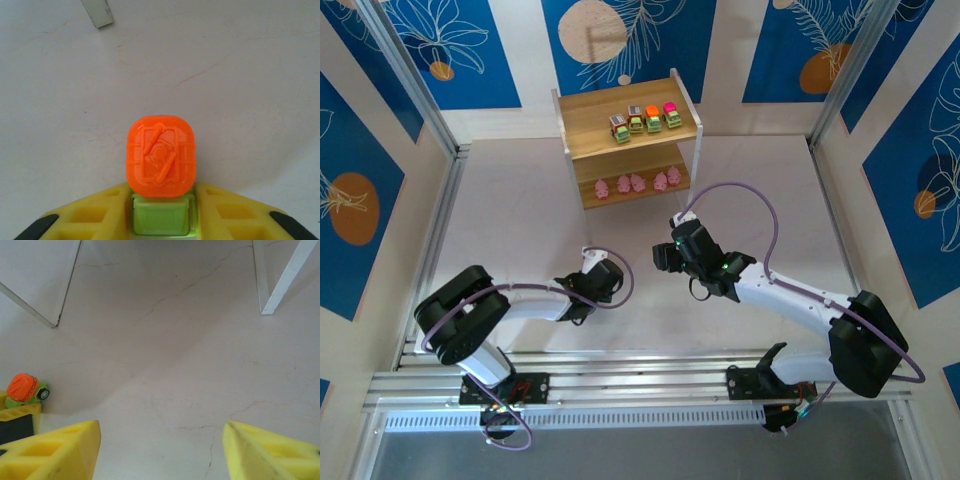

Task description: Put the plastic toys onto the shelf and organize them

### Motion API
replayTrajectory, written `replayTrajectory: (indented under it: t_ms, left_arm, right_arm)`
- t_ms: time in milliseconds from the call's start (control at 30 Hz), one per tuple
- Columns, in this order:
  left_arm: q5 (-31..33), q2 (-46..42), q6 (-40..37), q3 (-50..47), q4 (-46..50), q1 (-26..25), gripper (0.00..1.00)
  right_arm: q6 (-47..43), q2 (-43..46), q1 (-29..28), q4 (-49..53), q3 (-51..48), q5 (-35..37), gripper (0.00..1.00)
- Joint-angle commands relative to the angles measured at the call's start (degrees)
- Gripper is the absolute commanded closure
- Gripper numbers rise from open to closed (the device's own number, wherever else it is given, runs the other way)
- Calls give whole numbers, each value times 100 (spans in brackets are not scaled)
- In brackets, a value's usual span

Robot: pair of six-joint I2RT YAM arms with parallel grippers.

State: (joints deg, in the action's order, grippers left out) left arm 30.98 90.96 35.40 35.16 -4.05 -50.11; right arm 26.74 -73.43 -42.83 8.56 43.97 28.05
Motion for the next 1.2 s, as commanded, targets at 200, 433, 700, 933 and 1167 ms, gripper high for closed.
replayTrajectory:
  t_ms: [200, 433, 700, 933, 1167]
  left_arm:
    - [99, -28, -136, -18, 71, 54, 74]
    - [101, -70, -178, 53, 171, 54, 81]
    - [98, -444, -205, 215, 587, 37, 81]
    - [300, -912, -219, 598, 1342, -73, 82]
    - [500, -1406, -239, 1000, 1895, -231, 82]
  right_arm:
    - [46, -46, 23, 6, 113, -62, 37]
    - [42, -22, 39, 14, 104, -46, 38]
    - [55, 21, 44, 24, 95, -38, 38]
    - [68, 31, 47, 23, 95, -63, 38]
    - [77, 64, 55, 25, 87, -88, 38]
